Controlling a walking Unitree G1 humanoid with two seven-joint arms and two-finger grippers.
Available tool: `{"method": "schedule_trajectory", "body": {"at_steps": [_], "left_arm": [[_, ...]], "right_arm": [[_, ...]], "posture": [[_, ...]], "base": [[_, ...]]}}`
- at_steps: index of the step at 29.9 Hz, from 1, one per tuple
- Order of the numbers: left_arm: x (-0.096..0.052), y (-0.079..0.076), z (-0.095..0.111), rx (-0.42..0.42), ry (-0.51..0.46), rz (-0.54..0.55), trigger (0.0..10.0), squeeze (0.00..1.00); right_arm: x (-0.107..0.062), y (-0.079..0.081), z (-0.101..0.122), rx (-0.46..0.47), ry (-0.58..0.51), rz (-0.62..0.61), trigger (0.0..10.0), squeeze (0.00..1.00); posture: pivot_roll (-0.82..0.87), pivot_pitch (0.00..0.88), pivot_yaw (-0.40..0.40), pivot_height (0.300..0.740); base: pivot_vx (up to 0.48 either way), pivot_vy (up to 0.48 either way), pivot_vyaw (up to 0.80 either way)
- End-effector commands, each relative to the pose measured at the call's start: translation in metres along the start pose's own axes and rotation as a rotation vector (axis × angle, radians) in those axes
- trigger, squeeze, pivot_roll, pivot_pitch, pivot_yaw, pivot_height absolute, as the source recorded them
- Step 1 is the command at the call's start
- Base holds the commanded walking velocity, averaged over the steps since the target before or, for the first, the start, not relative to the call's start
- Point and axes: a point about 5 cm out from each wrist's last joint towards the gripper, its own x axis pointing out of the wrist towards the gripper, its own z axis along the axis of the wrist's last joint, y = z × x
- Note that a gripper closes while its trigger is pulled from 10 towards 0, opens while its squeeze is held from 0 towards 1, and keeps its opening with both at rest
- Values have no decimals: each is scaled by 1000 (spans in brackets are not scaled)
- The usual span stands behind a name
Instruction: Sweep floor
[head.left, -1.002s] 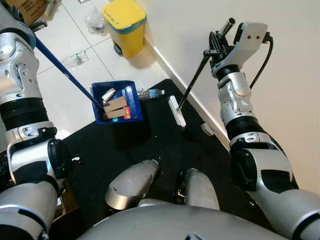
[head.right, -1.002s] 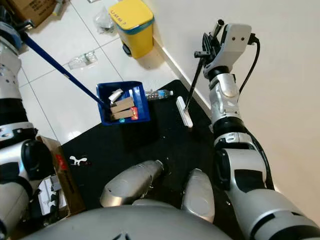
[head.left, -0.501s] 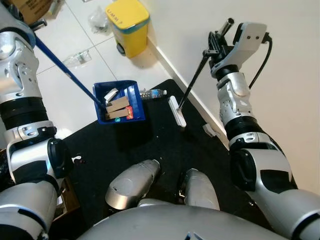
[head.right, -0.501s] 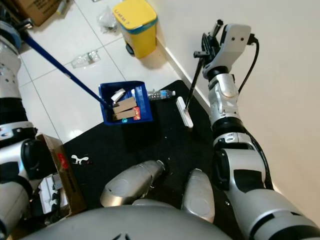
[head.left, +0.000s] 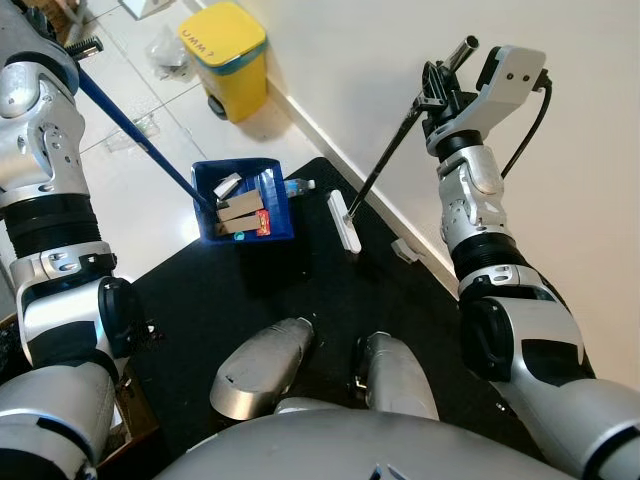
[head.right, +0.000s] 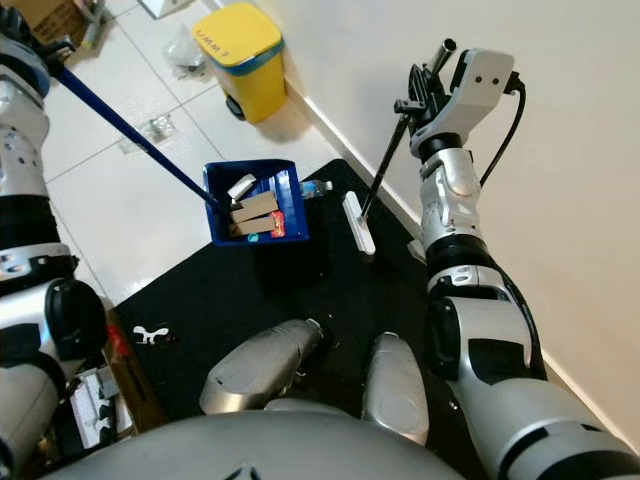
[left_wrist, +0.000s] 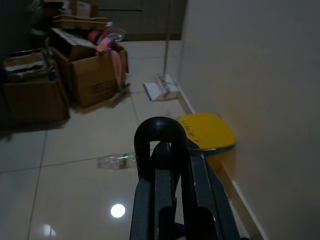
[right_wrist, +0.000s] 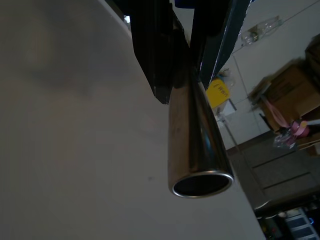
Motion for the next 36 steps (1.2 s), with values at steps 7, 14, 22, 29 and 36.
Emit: {"method": "schedule_trajectory", "body": {"at_steps": [7,14,22,29,36], "left_arm": [[-2,-6,10,-16,-61,-25,10000,0],[-1,-6,10,-16,-62,-24,10000,0],[-1,-6,8,-15,-53,-17,10000,0],[-1,-6,8,-15,-50,-18,10000,0],[-1,-6,8,-14,-52,-18,10000,0]], "right_arm": [[0,-2,7,6,-46,-2,10000,0],[0,-1,6,8,-46,-1,10000,0],[0,-1,6,9,-40,-1,10000,0],[0,-2,5,9,-38,-1,10000,0],[0,-1,5,8,-38,0,10000,0]], "posture": [[240,0,-10,740],[239,0,-8,740],[238,0,-9,740],[238,0,-10,740],[239,0,-9,740]], "base": [[-480,0,0],[-206,0,0],[0,0,0],[0,0,0],[0,0,0]]}}
